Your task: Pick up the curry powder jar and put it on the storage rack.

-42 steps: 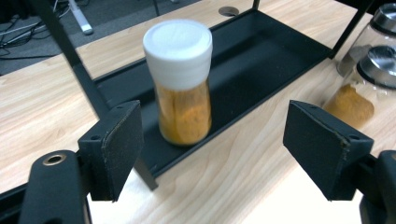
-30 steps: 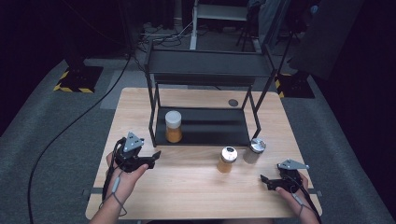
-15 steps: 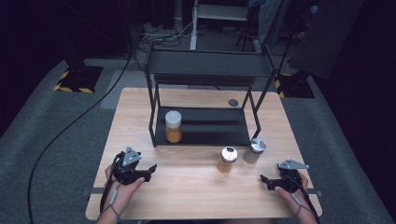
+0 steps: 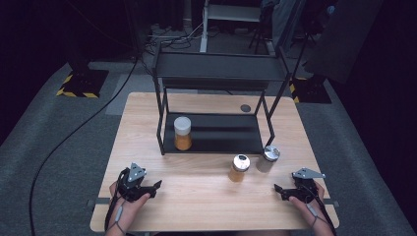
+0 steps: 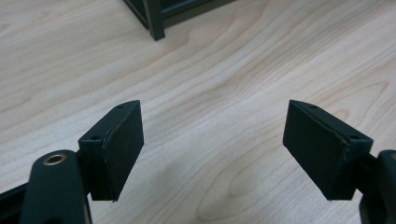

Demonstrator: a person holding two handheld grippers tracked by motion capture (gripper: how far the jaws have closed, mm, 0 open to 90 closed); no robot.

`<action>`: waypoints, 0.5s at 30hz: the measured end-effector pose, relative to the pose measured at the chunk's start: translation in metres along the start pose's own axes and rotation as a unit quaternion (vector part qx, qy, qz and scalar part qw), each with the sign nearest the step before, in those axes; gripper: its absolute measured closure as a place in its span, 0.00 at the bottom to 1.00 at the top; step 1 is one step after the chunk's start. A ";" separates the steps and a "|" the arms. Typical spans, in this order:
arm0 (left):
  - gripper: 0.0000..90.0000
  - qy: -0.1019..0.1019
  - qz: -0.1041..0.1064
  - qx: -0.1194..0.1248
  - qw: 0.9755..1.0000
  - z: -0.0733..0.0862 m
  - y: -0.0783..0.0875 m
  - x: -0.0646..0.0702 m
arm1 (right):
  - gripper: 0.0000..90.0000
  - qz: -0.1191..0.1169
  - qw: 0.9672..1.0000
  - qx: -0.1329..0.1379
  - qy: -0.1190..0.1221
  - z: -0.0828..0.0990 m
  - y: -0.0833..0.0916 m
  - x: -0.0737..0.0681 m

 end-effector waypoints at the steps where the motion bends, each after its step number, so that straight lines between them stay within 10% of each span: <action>1: 0.23 0.001 -0.001 -0.002 1.000 0.001 -0.001 0.000 | 0.06 0.000 1.000 0.000 0.000 0.000 0.000 0.000; 15: 0.22 0.007 -0.004 -0.023 1.000 0.014 -0.004 -0.004 | 0.06 0.001 1.000 0.000 -0.001 0.000 0.000 0.000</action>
Point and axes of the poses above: each handheld gripper's, and its own axes: y roughly backward along the jaws, z roughly out of its underside, x roughly to its right, the point moved 8 cm from there along -y, roughly forward along the jaws, and after that the axes turned 8 degrees about y, right-handed, at the moved point
